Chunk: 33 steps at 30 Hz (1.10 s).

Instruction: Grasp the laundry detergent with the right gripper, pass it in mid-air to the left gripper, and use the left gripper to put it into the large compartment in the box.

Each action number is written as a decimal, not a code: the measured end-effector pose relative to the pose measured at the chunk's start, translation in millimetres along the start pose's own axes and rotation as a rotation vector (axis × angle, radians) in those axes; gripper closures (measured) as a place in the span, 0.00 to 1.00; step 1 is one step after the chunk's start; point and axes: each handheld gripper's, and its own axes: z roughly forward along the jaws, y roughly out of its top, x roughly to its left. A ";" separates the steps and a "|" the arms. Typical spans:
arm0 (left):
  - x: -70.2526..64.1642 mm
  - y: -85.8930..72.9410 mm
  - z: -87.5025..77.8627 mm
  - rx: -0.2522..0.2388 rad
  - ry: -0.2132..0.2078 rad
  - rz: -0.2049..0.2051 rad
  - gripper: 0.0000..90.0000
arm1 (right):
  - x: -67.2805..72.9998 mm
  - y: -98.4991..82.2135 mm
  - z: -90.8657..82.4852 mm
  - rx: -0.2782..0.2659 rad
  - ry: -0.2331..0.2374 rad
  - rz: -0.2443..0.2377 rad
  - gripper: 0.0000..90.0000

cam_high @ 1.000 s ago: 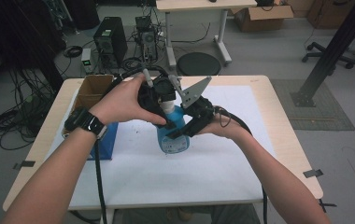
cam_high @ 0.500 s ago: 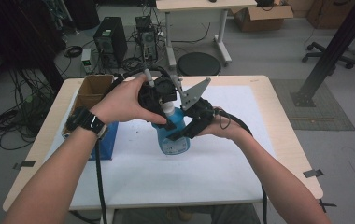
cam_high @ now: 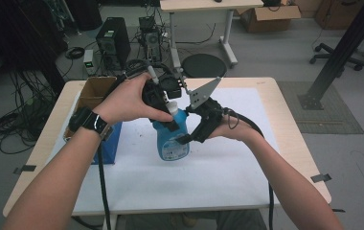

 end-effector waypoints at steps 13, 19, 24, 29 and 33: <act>26.9 -12.6 -32.4 0.027 0.113 -0.324 0.42 | -11.9 -32.9 -27.6 0.211 -0.062 0.111 0.07; 45.6 -29.1 -61.2 0.030 0.202 -0.577 0.42 | -9.6 -43.4 -48.2 0.331 -0.085 0.139 0.08; 60.9 -48.8 -86.1 0.045 0.270 -0.746 0.42 | -7.0 -53.7 -64.6 0.380 -0.101 0.165 0.09; 72.2 -72.3 -111.4 0.017 0.324 -0.894 0.42 | -6.0 -64.9 -77.5 0.417 -0.135 0.189 0.09; 78.9 -91.0 -127.3 0.003 0.355 -0.982 0.42 | -5.1 -68.9 -86.5 0.429 -0.150 0.198 0.09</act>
